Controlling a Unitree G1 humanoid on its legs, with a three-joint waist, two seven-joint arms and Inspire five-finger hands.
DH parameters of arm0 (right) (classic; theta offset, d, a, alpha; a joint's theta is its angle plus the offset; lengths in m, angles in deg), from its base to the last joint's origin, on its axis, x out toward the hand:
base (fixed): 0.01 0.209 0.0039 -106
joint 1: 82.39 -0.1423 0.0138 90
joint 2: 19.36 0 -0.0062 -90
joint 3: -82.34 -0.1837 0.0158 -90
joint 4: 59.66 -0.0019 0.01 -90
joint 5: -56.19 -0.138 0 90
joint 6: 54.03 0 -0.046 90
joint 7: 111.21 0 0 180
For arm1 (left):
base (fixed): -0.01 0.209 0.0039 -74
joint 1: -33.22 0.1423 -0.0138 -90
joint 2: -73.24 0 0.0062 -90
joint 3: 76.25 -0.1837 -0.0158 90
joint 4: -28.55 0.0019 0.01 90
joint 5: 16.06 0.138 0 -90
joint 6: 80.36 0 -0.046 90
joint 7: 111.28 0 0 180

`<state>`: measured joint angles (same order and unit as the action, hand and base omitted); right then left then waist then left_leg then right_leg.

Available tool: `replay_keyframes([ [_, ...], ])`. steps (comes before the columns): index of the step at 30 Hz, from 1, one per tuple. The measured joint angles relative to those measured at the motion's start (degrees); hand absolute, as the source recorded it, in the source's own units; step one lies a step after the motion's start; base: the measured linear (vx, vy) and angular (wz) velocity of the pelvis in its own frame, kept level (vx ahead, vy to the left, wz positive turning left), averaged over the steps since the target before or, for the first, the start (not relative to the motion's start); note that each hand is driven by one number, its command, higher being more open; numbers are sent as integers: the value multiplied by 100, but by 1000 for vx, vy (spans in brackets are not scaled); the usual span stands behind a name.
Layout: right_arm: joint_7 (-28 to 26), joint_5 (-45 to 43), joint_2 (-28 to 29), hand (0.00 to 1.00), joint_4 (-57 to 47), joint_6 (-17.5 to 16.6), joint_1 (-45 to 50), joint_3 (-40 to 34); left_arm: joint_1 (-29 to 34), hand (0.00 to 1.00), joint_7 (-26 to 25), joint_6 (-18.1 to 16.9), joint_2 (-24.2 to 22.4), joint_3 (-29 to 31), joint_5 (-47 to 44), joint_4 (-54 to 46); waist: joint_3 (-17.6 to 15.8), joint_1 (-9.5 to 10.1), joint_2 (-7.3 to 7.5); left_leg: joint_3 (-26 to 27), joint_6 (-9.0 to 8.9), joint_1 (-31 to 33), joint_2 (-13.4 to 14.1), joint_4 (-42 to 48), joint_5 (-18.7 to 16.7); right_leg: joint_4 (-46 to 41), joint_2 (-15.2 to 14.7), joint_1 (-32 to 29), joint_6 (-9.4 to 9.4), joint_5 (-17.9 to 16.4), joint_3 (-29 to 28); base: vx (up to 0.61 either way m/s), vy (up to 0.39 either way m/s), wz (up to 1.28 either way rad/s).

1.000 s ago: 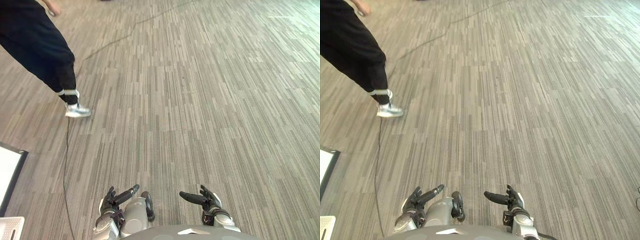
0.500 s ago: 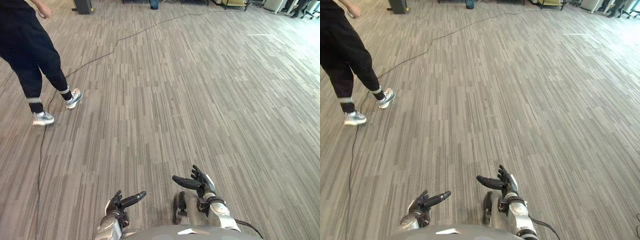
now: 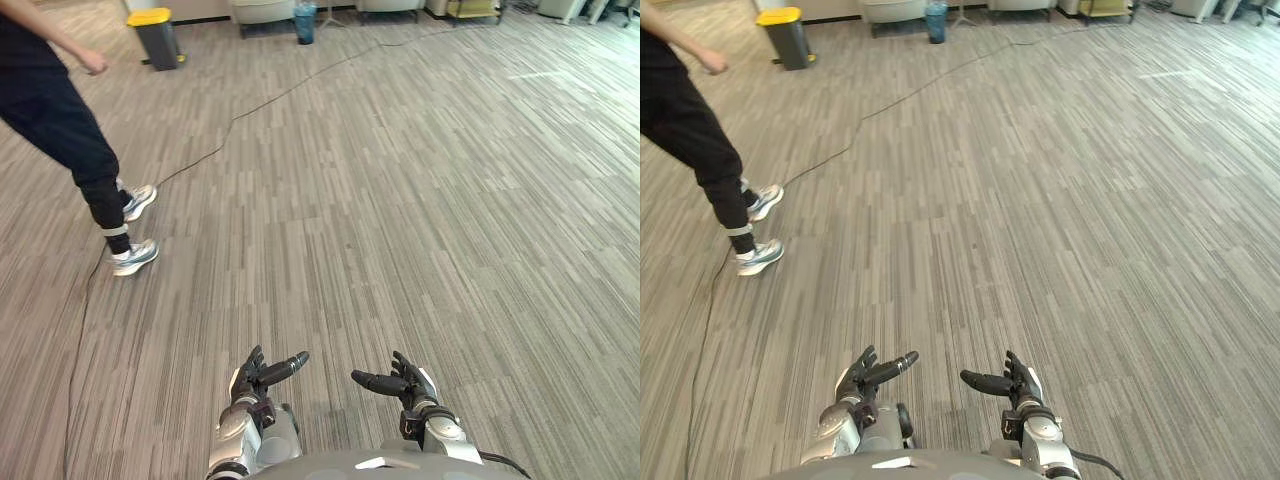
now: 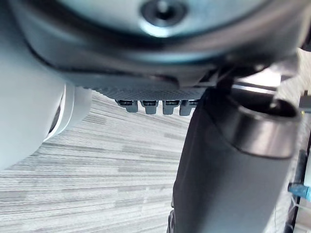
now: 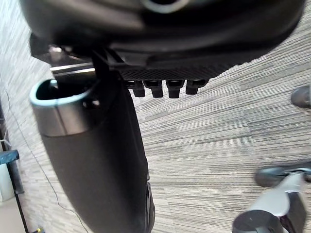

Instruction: Pick up cushions and gather them together orderly.

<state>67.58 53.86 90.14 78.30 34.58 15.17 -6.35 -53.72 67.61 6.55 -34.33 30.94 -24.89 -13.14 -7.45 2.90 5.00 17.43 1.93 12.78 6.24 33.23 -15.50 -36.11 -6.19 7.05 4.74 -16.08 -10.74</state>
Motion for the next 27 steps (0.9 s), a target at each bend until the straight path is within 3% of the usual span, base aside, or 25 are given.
replay_keyframes([
  [1,-11,1,-3,100,-7,-6,-18,3,-18,100,-4,5,12,-7,-18,52,-11,-2,-14,44,-5,-89,6,-44,-73,-387,-11,-187,127,143,23,565,278,-93],
  [2,-56,0,-3,100,-118,-8,-54,-5,-125,100,-31,88,50,-40,-24,269,-127,-14,-64,304,-19,-649,2,-268,-274,-2047,-182,-997,391,337,400,351,163,-72],
  [3,-65,-3,-3,100,-154,-13,-61,-18,-156,100,-45,103,48,-63,-17,298,-160,-17,-103,382,-32,-873,3,-390,-336,-2359,-229,-1210,289,293,588,493,179,-92],
  [5,-81,-1,-3,100,-349,-61,-58,-20,-138,100,-79,118,12,-119,-1,438,-236,-109,-234,680,-99,-1772,3,-1073,-465,-2828,-253,-1957,-136,38,1388,443,86,-75],
  [6,-95,-6,0,100,-416,-105,-56,-19,-138,100,-84,119,4,-132,3,458,-243,-159,-237,724,-119,-1981,3,-1250,-476,-2742,-230,-2160,-183,-13,1617,446,6,-45],
  [8,-138,-4,-4,100,-482,-286,-100,-42,-144,100,-87,124,-2,-390,56,607,-270,-342,-234,924,-339,-2561,19,-1815,-391,-1656,-205,-2635,-371,-104,2504,490,-20,-16],
  [9,-140,-3,-4,100,-483,-297,-122,-48,-143,100,-88,130,-8,-441,57,623,-270,-359,-236,977,-356,-2643,26,-1897,-382,-1406,-206,-2673,-384,-96,2652,531,-30,-22],
  [10,-152,7,-3,100,-437,-322,-196,-152,-184,100,-68,133,-11,-714,57,720,-272,-389,-242,1181,-456,-3014,18,-2256,-327,-95,-223,-2855,-596,125,3434,462,-39,-20],
  [11,-163,7,0,100,-427,-322,-212,-244,-180,100,-45,135,-20,-801,60,733,-264,-392,-227,1228,-525,-3242,-38,-2442,-291,679,-146,-2863,-760,517,3815,641,-72,-20],
  [12,-174,8,-1,100,-413,-325,-221,-300,-175,100,-21,145,-40,-796,70,747,-280,-410,-245,1249,-587,-3387,-58,-2554,-257,916,-66,-2780,-1165,1157,3899,562,-64,-29],
  [13,-181,35,-10,100,-303,-311,-316,-437,-210,100,-15,160,-99,-724,81,782,-291,-423,-452,1318,-758,-3605,177,-2626,-107,955,217,-2625,-1455,1226,3950,853,-134,-44],
  [14,-181,73,15,100,-280,-269,-379,-595,-244,100,6,176,-159,-731,167,819,-300,-438,-449,1265,-927,-3638,157,-2422,406,660,179,-2598,-1495,821,3837,826,-195,-55],
  [16,-178,85,5,100,-282,-186,-386,-687,-245,100,12,179,-229,-721,243,817,-317,-495,-477,988,-905,-3484,280,-1581,930,664,192,-2285,-1492,574,3806,713,-224,-42],
  [17,-181,111,8,100,-259,-107,-376,-613,-193,100,35,191,-238,-659,266,792,-326,-517,-531,445,-984,-2868,626,228,1546,1150,425,-1732,-1391,492,3628,610,-191,-74],
  [18,-175,105,30,100,-223,-87,-372,-604,-184,100,72,186,-242,-458,265,684,-363,-470,-603,186,-1010,-2296,892,1847,1545,1522,699,-1254,-1393,490,3383,602,-162,-84],
  [19,-168,104,40,100,-208,-82,-372,-599,-186,100,75,176,-242,-415,263,653,-380,-458,-612,180,-1007,-2171,959,2212,1533,1611,772,-1122,-1397,486,3282,562,-75,-113],
  [21,-125,101,61,100,-143,-23,-380,-345,-125,100,25,108,-175,-183,258,464,-432,-397,-533,67,-899,-1384,1090,3333,1158,2119,1022,-372,-1428,425,2696,490,-4,-135],
  [22,-121,96,62,100,-90,-21,-366,-286,-114,100,26,79,-138,-106,247,390,-425,-319,-487,111,-706,-1002,1114,3252,925,2315,1057,-143,-1412,411,2405,421,29,-121],
  [23,-120,96,62,100,-81,-7,-355,-283,-108,100,29,62,-131,-88,238,341,-424,-296,-464,98,-644,-810,1125,3128,804,2411,1065,-41,-1395,403,2288,402,48,-122],
  [24,-97,97,61,100,-88,10,-343,-285,-87,100,27,28,-103,-85,208,217,-429,-288,-452,61,-475,-307,1083,2541,539,2615,1061,208,-1347,392,1984,495,81,-109],
  [26,-63,96,56,100,-95,16,-334,-302,-60,100,44,-67,-139,-48,176,83,-445,-276,-403,-74,-387,38,862,1434,321,2780,979,476,-1246,372,1641,504,148,-101],
  [27,-49,97,58,100,-104,15,-322,-333,-66,100,32,-93,-217,-32,182,-8,-462,-230,-374,-409,-396,222,540,483,307,2847,859,633,-1166,323,1354,593,268,-124],
])
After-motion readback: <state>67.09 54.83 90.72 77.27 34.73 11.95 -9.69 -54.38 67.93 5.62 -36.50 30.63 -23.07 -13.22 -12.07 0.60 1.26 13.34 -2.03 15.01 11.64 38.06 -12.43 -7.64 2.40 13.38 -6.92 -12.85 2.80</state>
